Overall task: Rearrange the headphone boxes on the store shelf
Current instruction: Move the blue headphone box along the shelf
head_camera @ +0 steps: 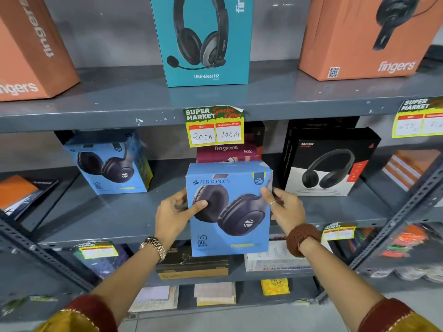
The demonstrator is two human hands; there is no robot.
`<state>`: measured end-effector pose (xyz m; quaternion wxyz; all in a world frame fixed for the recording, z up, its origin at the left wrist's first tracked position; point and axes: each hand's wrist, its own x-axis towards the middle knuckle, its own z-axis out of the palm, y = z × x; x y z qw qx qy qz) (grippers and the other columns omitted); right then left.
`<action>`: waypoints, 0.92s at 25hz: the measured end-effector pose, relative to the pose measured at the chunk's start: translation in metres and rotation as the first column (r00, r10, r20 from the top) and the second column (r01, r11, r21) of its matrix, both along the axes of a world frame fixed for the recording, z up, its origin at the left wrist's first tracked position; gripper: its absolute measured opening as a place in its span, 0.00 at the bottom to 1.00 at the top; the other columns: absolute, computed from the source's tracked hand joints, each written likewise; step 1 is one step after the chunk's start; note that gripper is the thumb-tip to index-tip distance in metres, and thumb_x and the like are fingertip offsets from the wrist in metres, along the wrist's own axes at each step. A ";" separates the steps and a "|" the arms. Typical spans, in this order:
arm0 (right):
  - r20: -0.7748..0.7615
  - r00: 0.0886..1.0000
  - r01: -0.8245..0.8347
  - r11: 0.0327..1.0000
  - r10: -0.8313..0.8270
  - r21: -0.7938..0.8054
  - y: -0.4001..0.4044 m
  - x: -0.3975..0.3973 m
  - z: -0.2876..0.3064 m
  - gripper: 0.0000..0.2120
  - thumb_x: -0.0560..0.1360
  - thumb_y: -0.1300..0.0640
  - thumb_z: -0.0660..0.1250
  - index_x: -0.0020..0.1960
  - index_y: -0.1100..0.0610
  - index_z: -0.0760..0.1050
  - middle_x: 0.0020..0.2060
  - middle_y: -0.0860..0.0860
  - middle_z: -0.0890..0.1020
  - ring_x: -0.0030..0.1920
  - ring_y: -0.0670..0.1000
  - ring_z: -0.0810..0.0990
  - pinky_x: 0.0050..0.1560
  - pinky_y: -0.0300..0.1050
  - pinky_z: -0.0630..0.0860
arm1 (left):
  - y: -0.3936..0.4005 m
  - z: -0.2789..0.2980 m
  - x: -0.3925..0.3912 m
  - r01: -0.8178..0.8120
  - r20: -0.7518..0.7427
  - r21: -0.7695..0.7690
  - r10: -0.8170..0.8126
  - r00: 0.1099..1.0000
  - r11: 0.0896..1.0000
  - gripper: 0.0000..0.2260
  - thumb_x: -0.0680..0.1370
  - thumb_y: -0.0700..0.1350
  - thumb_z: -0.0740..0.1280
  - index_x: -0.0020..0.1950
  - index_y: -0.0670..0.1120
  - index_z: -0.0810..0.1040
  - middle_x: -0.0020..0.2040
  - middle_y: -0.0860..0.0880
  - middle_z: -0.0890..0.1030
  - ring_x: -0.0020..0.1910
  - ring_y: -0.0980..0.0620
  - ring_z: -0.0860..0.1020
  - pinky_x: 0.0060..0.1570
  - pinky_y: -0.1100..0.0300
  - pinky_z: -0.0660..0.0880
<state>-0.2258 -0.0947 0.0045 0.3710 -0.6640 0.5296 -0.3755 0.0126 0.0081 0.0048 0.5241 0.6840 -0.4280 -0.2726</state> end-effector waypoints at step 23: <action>0.128 0.949 -0.295 0.955 0.289 0.030 0.105 0.238 0.008 0.22 0.72 0.42 0.65 0.53 0.60 0.72 0.46 0.59 0.84 0.48 0.59 0.83 0.48 0.64 0.79 | 0.132 0.013 0.223 -0.165 0.059 -0.044 0.168 0.984 0.985 0.13 0.72 0.42 0.73 0.53 0.55 0.80 0.41 0.58 0.86 0.42 0.57 0.85 0.38 0.62 0.81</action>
